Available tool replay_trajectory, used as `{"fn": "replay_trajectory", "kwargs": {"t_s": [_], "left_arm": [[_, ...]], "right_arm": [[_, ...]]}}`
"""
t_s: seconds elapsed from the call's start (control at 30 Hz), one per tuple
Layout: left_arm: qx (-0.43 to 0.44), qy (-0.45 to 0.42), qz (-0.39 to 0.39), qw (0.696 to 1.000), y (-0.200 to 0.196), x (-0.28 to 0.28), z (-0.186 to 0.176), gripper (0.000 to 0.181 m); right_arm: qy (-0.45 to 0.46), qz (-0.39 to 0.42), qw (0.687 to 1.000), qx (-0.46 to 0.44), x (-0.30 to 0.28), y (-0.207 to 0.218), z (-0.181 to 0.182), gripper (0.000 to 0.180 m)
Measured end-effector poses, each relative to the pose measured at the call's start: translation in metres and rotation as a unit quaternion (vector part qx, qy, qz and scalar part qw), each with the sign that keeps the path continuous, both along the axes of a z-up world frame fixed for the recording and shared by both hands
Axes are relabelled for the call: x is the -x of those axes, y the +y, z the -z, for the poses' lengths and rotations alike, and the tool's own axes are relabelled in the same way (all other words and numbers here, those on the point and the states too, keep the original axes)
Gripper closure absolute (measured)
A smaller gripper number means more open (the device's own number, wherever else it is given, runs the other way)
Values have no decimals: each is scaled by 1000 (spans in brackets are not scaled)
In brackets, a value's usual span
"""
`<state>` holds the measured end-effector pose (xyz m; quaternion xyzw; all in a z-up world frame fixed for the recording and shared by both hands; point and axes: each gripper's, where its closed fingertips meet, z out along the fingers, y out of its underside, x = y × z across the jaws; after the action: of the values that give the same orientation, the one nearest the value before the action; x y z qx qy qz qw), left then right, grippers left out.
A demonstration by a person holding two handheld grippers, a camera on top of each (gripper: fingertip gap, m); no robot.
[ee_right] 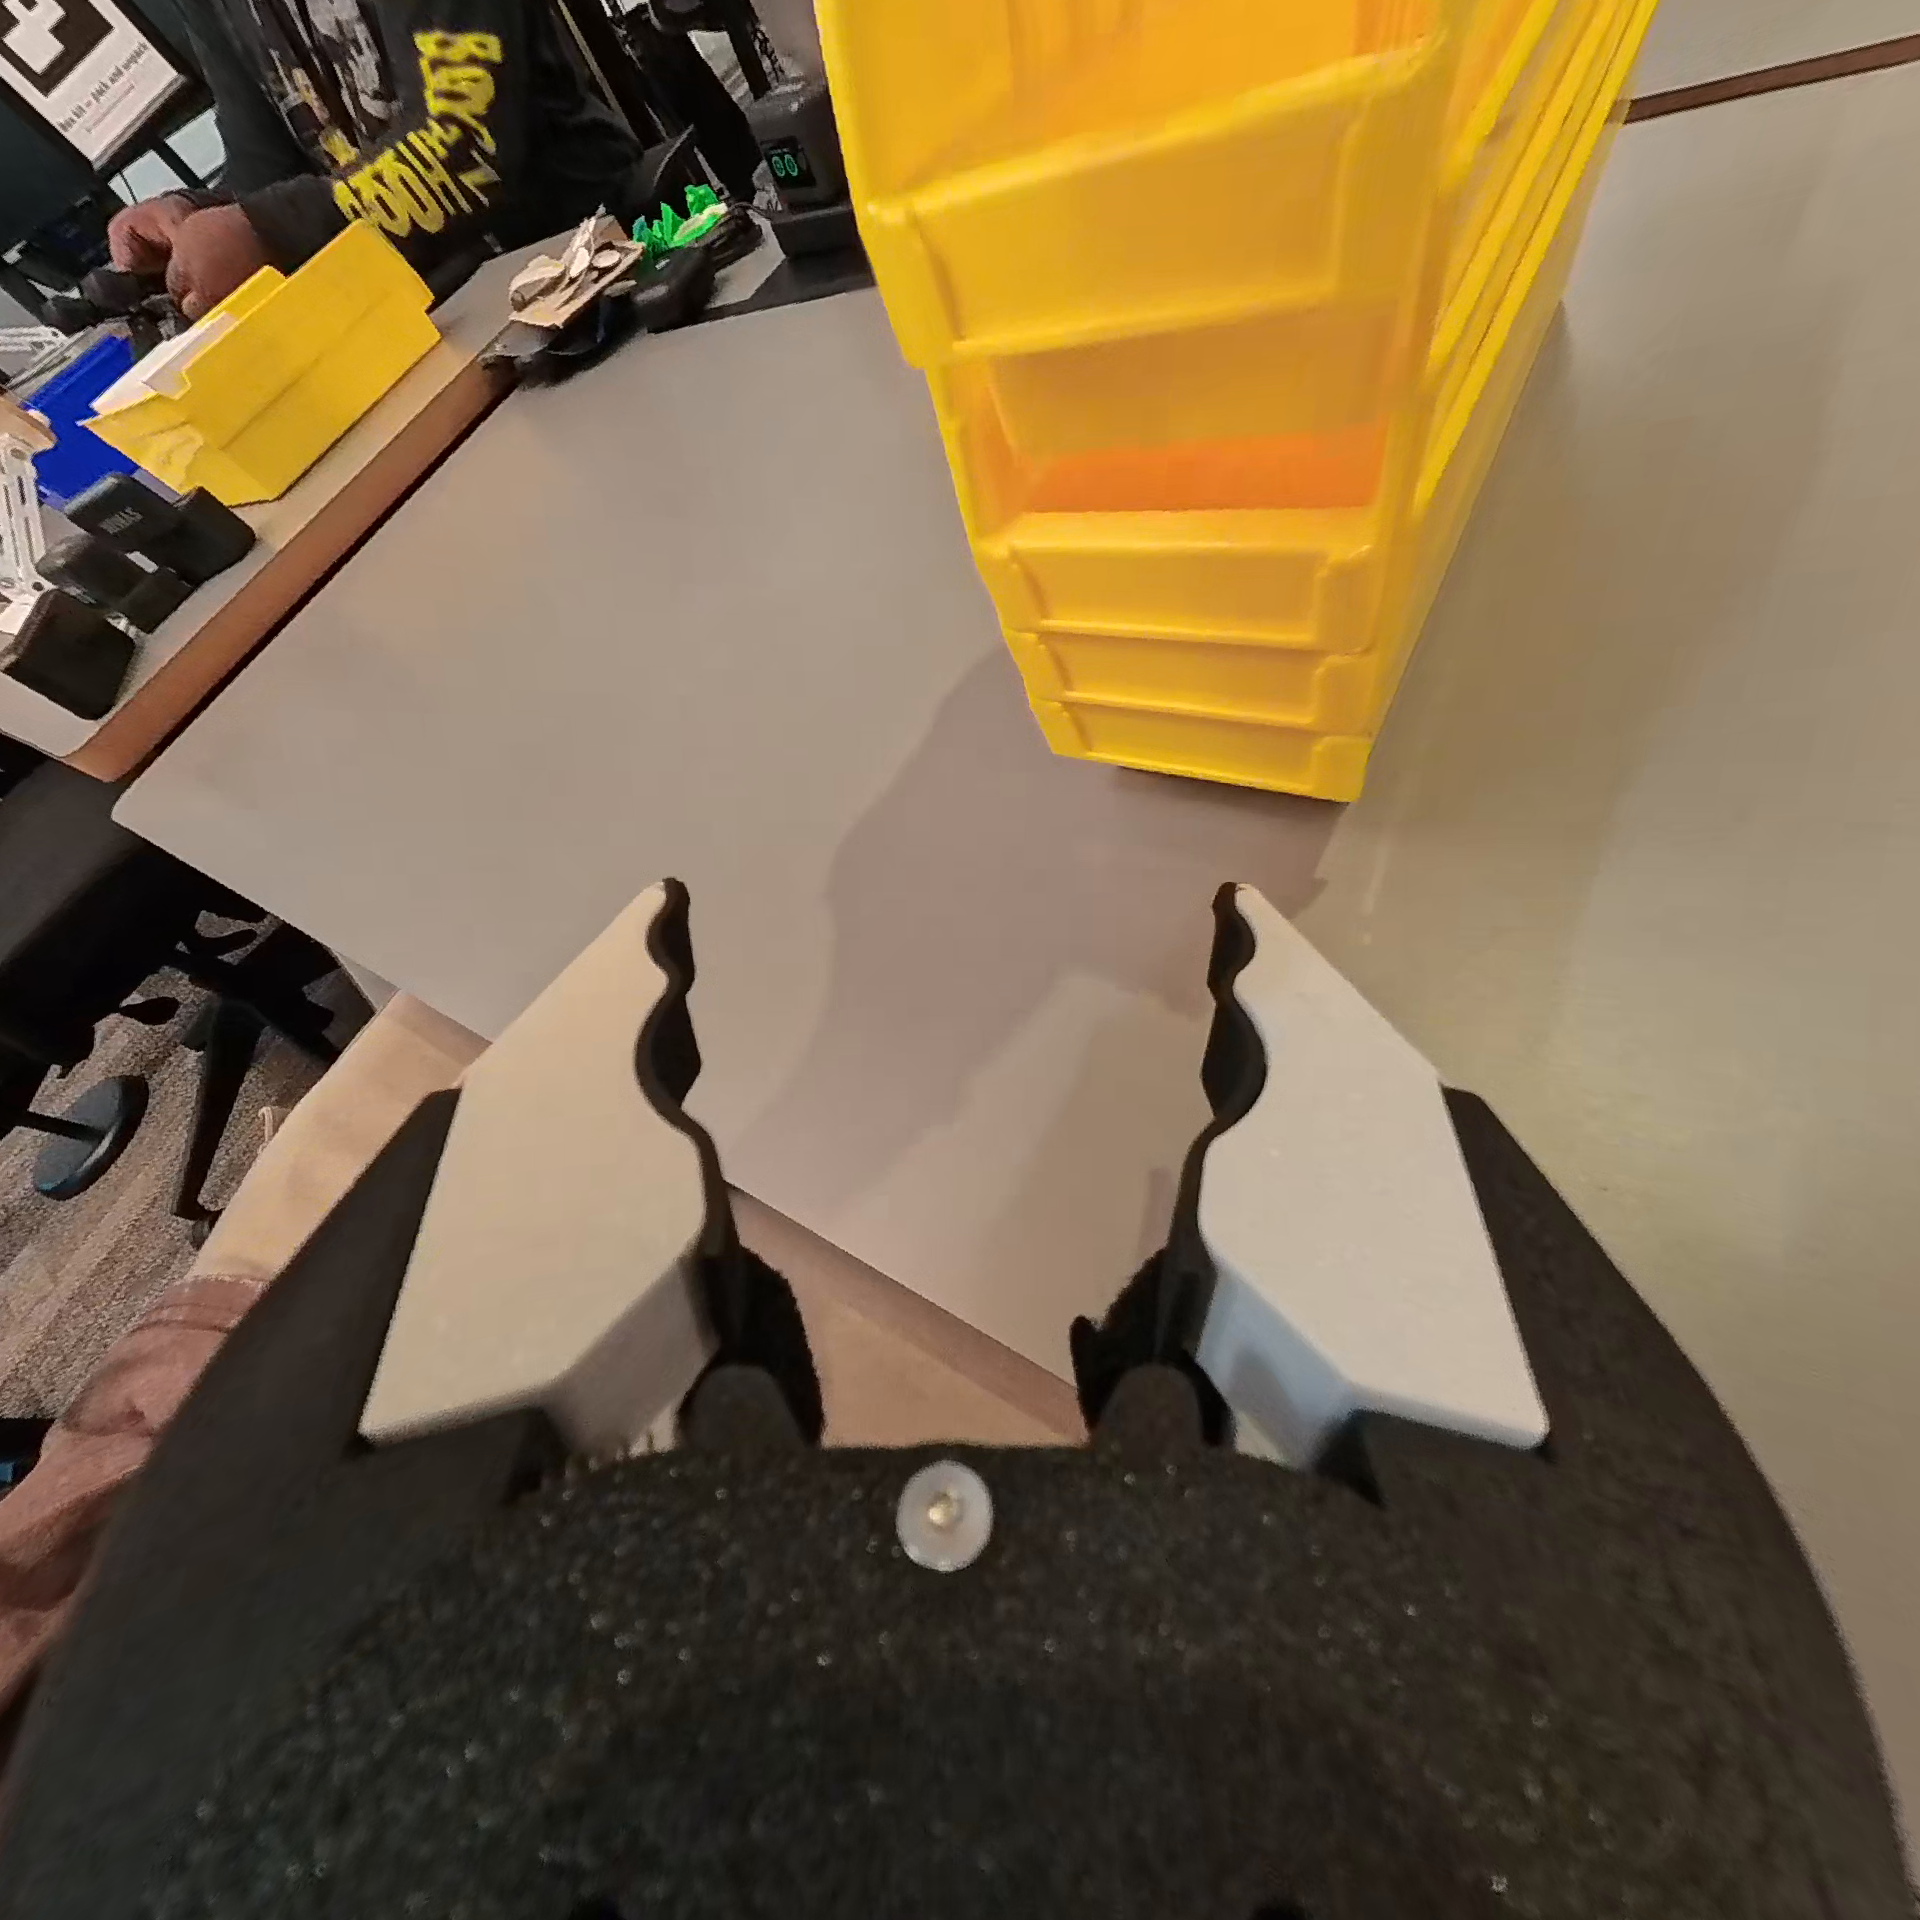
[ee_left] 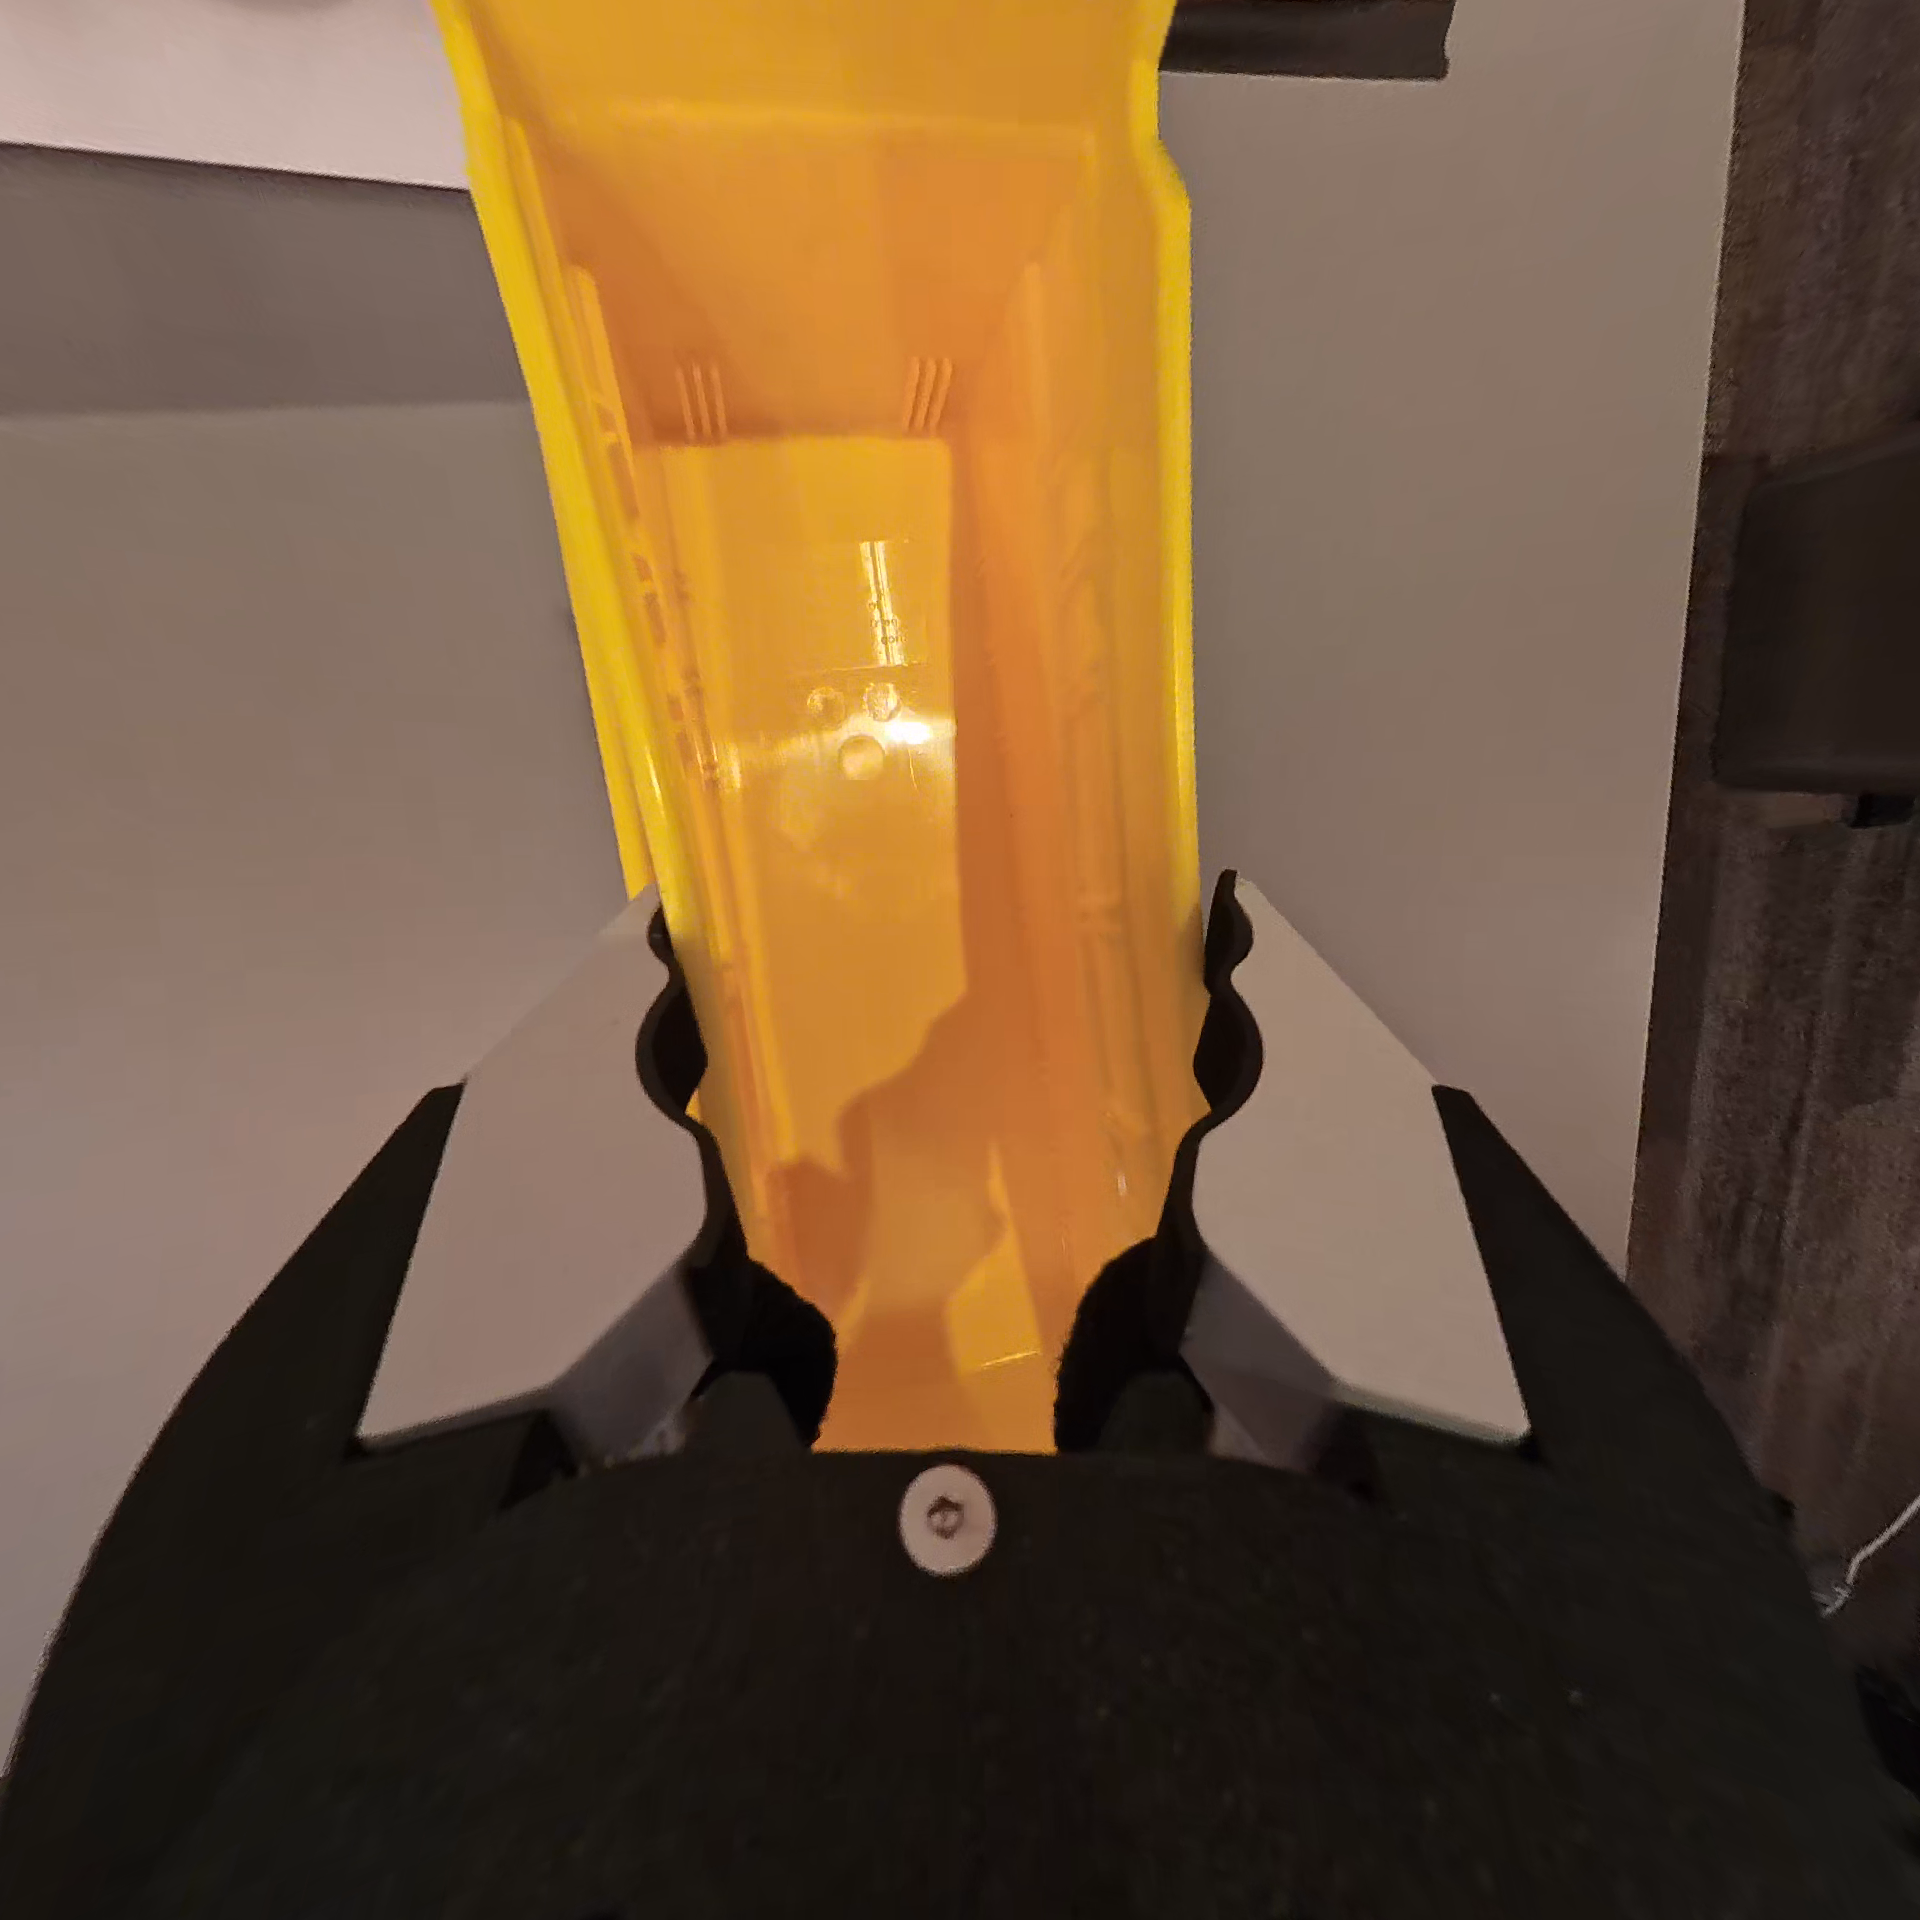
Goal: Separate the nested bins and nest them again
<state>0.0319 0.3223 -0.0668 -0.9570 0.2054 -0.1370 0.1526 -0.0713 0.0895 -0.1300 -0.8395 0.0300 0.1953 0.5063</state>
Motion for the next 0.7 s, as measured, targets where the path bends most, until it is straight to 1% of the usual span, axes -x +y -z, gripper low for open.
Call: {"fn": "replay_trajectory", "kwargs": {"t_s": [0.2, 0.37, 0.47, 0.7], "left_arm": [[-21, -5, 2, 1000, 0, 0, 9, 84], [-50, -19, 5, 999, 4, 2, 10, 77], [-61, -31, 8, 998, 4, 0, 8, 84], [-77, -32, 2, 997, 1, 1, 1, 86]], "right_arm": [[-3, -6, 1000, 7, 4, 0, 4, 80], [-4, -8, 1000, 11, 4, 0, 5, 81], [-3, -8, 1000, 14, 4, 0, 7, 81], [-4, -10, 1000, 17, 5, 0, 8, 81]]}}
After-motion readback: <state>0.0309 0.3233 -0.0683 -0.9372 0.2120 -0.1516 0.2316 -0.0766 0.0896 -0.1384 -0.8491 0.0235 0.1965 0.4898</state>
